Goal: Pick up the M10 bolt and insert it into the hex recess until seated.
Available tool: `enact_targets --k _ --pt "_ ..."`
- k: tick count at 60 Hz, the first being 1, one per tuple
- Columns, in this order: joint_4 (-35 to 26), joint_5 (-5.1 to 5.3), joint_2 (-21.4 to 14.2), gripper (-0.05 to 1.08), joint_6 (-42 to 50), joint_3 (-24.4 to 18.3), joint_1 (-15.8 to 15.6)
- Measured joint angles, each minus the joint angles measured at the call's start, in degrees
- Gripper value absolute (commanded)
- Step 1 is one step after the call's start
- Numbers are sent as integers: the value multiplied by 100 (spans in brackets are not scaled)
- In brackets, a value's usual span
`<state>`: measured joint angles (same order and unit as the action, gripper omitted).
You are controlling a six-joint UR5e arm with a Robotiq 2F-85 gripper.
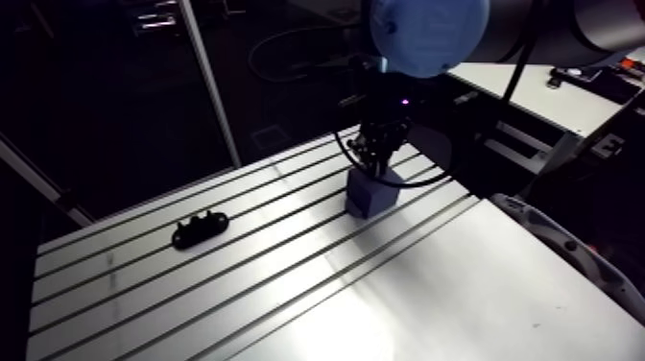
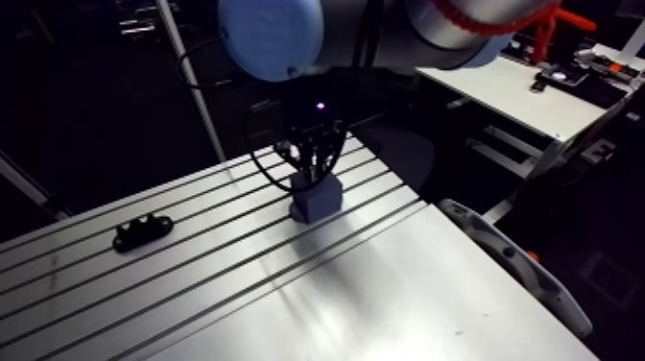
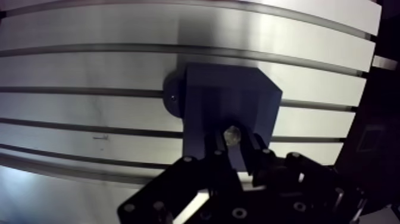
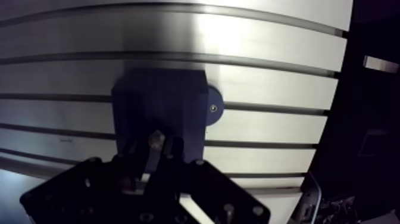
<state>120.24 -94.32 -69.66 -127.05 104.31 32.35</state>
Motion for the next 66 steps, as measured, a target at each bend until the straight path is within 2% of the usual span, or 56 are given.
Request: enact_targets --k 66 --pt "-86 -46 1 71 -1117 -62 0"
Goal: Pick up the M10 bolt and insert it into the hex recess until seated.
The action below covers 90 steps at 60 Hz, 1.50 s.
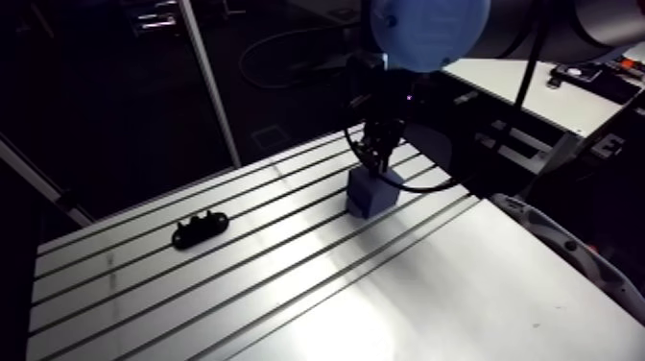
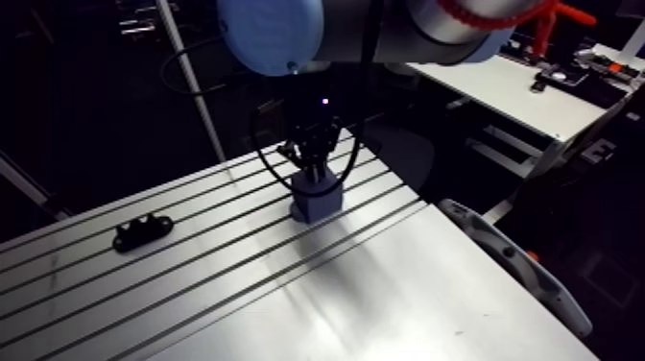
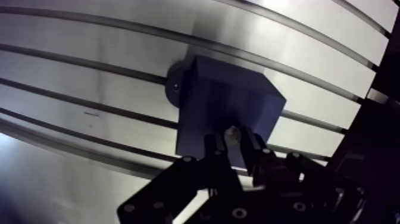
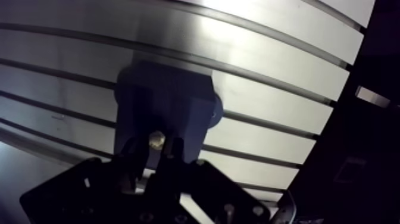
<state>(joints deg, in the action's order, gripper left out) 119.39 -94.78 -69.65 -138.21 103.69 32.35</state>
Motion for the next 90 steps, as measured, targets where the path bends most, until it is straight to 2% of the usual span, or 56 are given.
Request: enact_targets --k 90 --pt "35 -4 31 71 -479 -13 7"
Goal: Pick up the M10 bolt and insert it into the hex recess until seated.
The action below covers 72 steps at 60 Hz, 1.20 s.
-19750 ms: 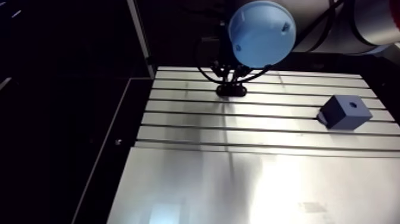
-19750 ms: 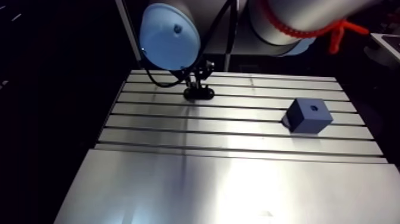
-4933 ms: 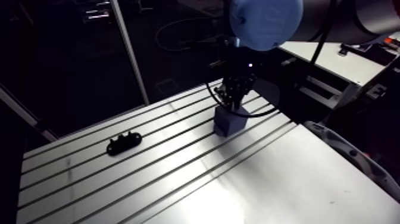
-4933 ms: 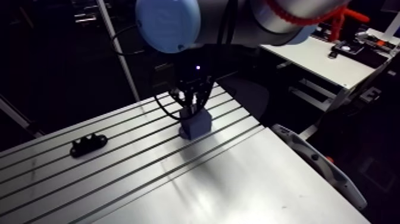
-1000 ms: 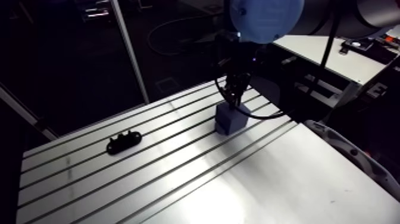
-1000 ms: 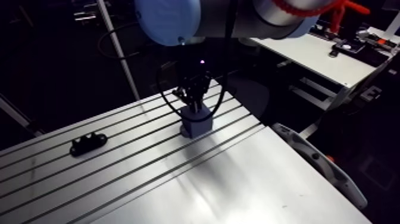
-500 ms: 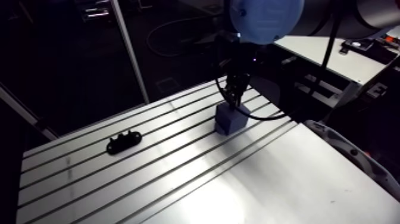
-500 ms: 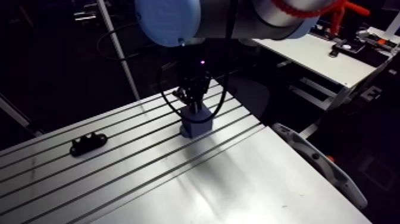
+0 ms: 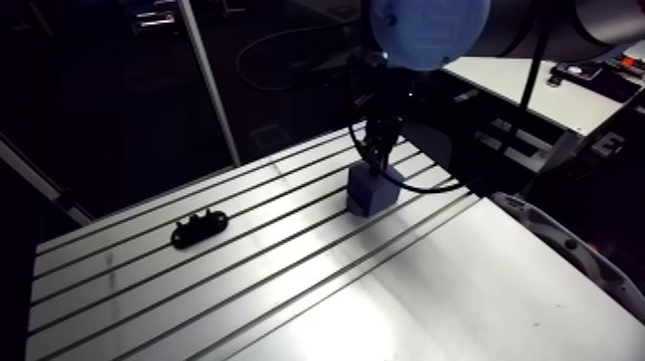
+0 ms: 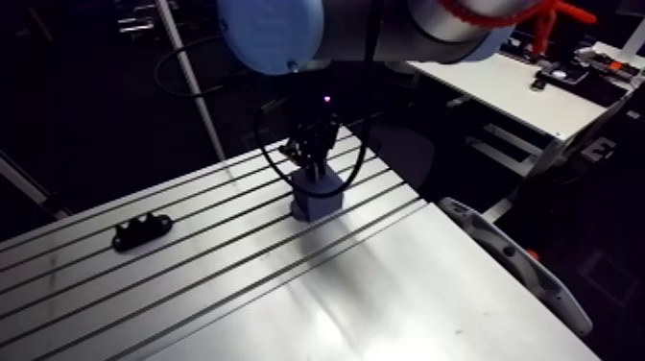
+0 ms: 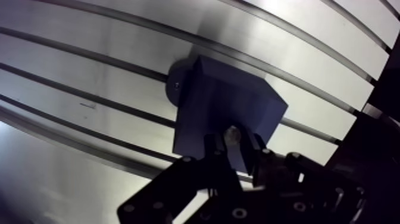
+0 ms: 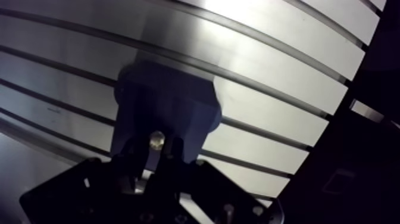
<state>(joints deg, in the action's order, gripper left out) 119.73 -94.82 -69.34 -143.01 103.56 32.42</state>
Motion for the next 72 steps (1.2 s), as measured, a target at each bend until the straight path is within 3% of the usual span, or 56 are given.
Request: enact_targets --k 72 --pt "-3 2 -9 71 -534 -1 2"
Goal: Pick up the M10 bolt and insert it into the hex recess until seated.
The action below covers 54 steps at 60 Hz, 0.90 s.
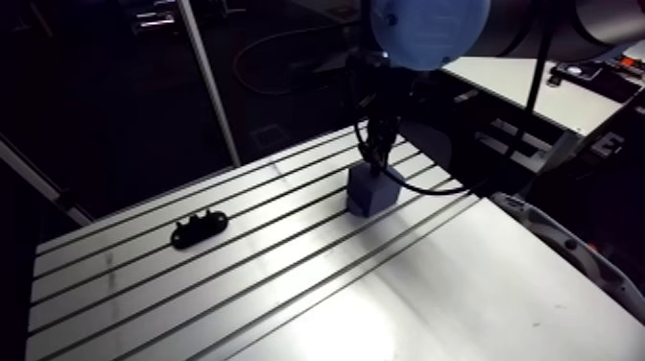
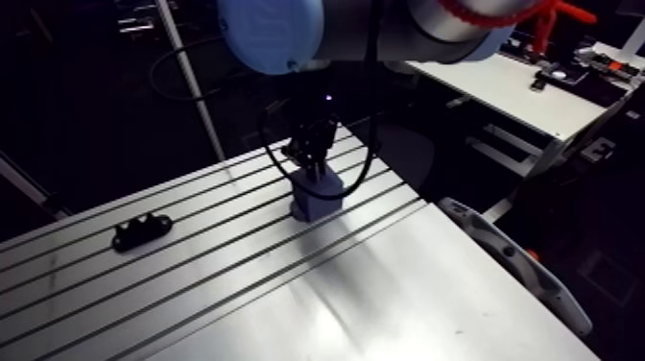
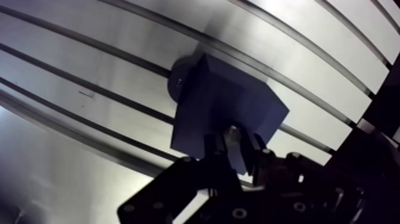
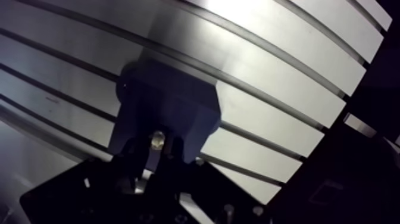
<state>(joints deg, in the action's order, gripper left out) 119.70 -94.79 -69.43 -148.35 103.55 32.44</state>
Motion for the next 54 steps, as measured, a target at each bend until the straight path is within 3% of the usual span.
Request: enact_targets --k 54 --pt "-29 -2 -50 67 -681 22 -13"
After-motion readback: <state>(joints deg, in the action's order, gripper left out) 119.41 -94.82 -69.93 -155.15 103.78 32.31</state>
